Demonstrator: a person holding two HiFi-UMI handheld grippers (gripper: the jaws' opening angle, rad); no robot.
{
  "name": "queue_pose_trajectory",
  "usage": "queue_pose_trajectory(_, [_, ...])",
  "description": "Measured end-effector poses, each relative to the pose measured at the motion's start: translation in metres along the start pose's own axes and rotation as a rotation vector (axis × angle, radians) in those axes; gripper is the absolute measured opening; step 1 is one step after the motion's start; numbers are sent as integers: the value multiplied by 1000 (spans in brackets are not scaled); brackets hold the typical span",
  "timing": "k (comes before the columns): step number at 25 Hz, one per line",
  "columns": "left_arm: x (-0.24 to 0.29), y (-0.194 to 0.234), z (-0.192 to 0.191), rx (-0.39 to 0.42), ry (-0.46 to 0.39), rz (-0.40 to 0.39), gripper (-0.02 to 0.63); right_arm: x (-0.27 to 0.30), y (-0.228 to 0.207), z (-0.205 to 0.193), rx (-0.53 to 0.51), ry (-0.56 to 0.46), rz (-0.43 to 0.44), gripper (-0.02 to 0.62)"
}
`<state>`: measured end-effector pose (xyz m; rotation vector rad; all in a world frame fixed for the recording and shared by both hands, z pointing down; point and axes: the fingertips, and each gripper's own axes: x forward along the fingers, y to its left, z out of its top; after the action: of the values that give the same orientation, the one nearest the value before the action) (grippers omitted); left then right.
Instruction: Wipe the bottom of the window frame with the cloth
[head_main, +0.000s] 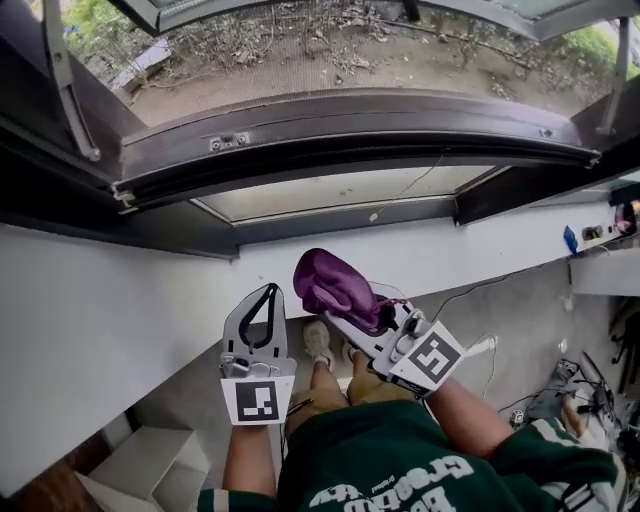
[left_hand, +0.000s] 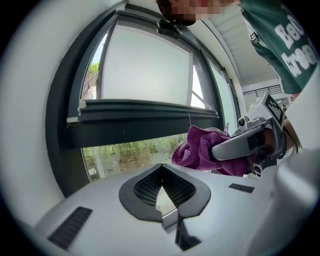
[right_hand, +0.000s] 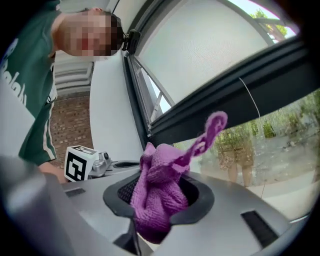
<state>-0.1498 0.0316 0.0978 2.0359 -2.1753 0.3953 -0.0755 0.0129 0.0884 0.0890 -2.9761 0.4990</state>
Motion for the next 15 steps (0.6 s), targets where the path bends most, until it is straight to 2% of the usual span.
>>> queue_pose_trajectory(2, [2,4,-24,41,37,18,6,11,-8,-25,6,35,15,130])
queue_pose_trajectory(5, [13,10,-73,54,110,46,6,32,-22,-68,8,87,37,130])
queue_pose_trajectory(7, [16,12,-111,66,173,59,6,45,-31,-103,83,112,46,130])
queue_pose_trajectory(9, [14,16,-145,45,222,85,6,60,-38,-136,158,127,64,130])
queue_pose_trajectory(12, [10,28,-171,24,245,119,6,79,-41,-176,167,178,87,130])
queue_pose_trajectory(15, [6,41,-189,4,254,127,6,92,-38,-192,128,200,91,130])
